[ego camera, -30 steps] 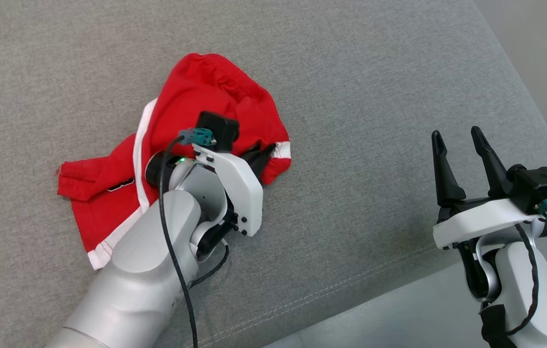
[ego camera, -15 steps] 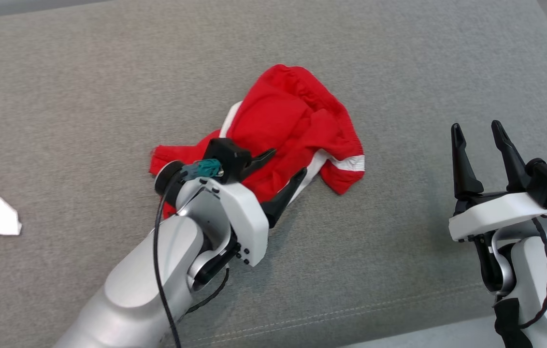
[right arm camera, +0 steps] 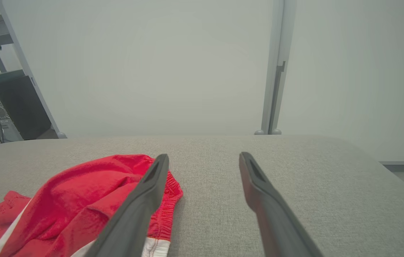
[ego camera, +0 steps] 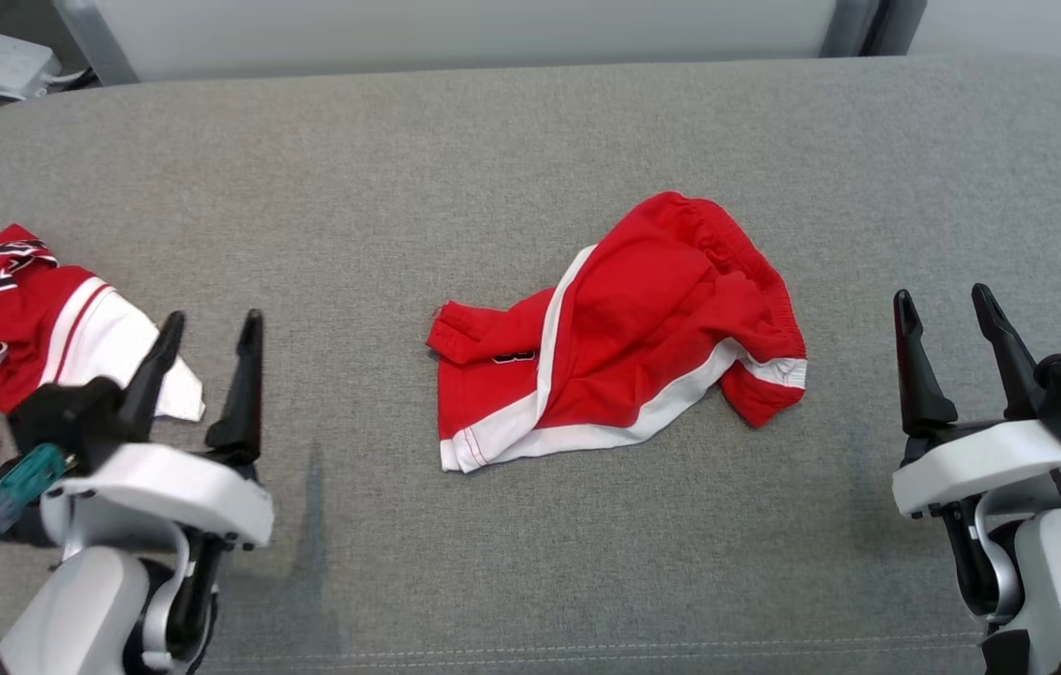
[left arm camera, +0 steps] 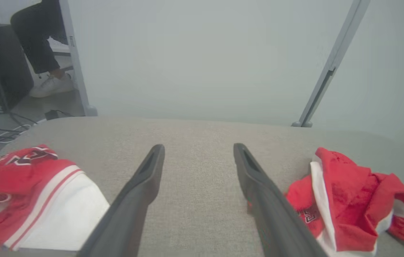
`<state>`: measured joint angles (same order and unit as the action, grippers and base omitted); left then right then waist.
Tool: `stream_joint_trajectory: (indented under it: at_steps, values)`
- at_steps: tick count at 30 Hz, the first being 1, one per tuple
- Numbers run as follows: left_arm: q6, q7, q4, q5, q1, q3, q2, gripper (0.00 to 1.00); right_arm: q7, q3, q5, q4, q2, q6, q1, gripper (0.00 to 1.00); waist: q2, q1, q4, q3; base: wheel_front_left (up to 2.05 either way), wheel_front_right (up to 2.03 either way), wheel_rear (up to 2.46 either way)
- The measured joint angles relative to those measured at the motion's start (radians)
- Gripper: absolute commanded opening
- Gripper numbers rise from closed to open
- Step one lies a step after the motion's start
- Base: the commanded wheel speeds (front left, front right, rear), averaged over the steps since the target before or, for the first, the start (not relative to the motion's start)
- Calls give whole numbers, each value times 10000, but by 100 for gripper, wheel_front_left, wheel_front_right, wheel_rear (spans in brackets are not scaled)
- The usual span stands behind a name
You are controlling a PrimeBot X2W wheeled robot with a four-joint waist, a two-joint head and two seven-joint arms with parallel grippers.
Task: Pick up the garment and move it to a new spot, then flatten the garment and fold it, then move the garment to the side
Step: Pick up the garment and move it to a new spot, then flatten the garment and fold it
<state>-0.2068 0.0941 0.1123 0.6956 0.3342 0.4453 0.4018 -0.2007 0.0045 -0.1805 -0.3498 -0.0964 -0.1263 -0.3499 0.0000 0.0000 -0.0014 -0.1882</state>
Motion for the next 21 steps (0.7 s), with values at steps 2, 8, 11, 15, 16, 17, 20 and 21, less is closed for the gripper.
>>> stream_joint_trajectory:
  at_steps: [2, 8, 11, 15, 16, 17, 20, 21]
  values:
    - [-548, 487, -454, 92, -833, -662, 334, 100, 71, -4, 35, 180, 2, 0, 233, 100, 0, 0, 146, 243, 0, 0, 0]
    - [-1156, 930, -1133, 88, -2357, -1106, 658, 100, 167, -13, 38, 445, 17, 0, 914, 100, 0, 0, 272, 708, 0, 0, 0]
    - [-1400, 1037, -1392, 44, -3036, -1137, 652, 100, 169, -2, 38, 474, 46, 0, 1327, 100, 0, 0, 295, 944, 0, 0, 0]
    - [-1691, 1133, -1662, 0, -3812, -1198, 652, 100, 171, 2, 36, 570, 142, 0, 1908, 100, 0, 0, 314, 1281, 0, 0, 0]
    - [-1743, 1147, -1730, 0, -3964, -1214, 654, 100, 186, -2, 36, 639, 203, 0, 2057, 100, 0, 0, 317, 1369, 0, 0, 0]
    - [-1787, 1174, -1783, -12, -4101, -1218, 663, 100, 257, 2, 38, 744, 255, 0, 2216, 100, 0, 0, 320, 1457, 0, 0, 0]
    - [-1875, 1189, -1923, -84, -4352, -1239, 732, 100, 290, 0, 40, 920, 316, 0, 2576, 100, 0, 0, 341, 1675, 0, 0, 0]
    - [-1875, 1191, -1948, -88, -4392, -1246, 784, 100, 353, 2, 42, 1001, 328, 0, 2656, 100, 0, 0, 341, 1733, 0, 0, 0]
